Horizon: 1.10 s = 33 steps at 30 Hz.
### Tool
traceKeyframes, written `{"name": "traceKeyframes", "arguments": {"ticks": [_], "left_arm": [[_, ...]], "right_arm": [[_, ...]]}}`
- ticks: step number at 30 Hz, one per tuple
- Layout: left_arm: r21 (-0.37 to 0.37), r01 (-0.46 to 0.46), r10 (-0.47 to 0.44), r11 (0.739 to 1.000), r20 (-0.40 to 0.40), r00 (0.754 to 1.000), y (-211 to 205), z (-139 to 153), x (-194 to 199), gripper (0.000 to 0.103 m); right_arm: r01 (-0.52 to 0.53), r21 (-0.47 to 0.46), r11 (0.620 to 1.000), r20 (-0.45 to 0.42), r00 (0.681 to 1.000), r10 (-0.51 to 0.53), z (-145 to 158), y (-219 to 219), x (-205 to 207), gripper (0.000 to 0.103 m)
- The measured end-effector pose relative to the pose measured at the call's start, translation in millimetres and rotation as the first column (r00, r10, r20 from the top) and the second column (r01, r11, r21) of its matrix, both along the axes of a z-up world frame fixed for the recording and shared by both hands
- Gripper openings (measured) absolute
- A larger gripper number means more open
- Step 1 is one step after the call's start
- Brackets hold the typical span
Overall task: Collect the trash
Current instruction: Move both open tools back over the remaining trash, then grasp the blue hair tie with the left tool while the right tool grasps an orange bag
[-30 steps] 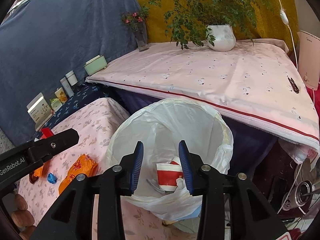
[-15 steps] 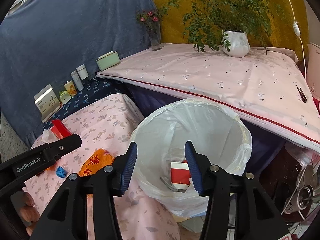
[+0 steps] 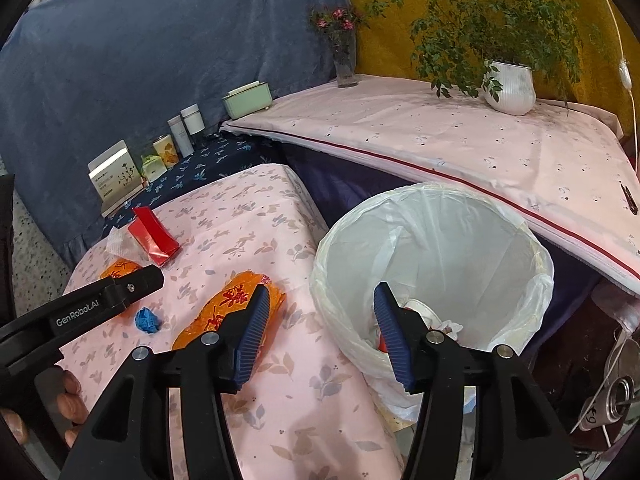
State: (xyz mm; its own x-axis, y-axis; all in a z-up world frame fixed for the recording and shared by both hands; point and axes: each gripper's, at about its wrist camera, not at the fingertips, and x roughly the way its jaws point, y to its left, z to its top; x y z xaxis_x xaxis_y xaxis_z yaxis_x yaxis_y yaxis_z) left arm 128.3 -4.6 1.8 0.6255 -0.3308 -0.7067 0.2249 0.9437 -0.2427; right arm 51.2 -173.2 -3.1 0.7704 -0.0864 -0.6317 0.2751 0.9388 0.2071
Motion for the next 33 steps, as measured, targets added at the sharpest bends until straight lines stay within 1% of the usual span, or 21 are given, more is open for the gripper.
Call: {"name": "traceKeyframes", "arguments": {"ticks": [6,9,13,16,24,26,33], "left_arm": [[0.009,-0.065,0.065,0.998,-0.036,0.997,28,-16,6,0.060],[0.025,-0.096,0.097,0.995,-0.041,0.994,40,-23,8,0.065],[0.042,-0.136,0.139,0.990,-0.054,0.989,54,-32,11,0.074],[0.048,-0.158,0.161,0.986,-0.067,0.985,62,-38,16,0.077],[0.060,-0.184,0.189,0.981,-0.105,0.976,75,-56,29,0.077],[0.061,-0.186,0.192,0.981,-0.113,0.975,76,-59,33,0.077],[0.072,-0.178,0.186,0.981,-0.132,0.974,76,-72,44,0.077]], "right_arm": [[-0.036,0.001,0.999,-0.023,0.999,0.036,-9,22,7,0.054],[-0.050,0.004,0.999,-0.035,0.998,0.050,-14,32,11,0.059],[-0.070,0.009,0.998,-0.054,0.996,0.070,-21,44,17,0.061],[-0.086,0.009,0.996,-0.070,0.994,0.086,-27,52,22,0.061],[-0.103,0.007,0.995,-0.107,0.989,0.103,-41,65,38,0.063],[-0.103,0.006,0.995,-0.116,0.988,0.103,-45,66,42,0.066],[-0.106,0.007,0.994,-0.152,0.983,0.106,-61,71,57,0.067]]}}
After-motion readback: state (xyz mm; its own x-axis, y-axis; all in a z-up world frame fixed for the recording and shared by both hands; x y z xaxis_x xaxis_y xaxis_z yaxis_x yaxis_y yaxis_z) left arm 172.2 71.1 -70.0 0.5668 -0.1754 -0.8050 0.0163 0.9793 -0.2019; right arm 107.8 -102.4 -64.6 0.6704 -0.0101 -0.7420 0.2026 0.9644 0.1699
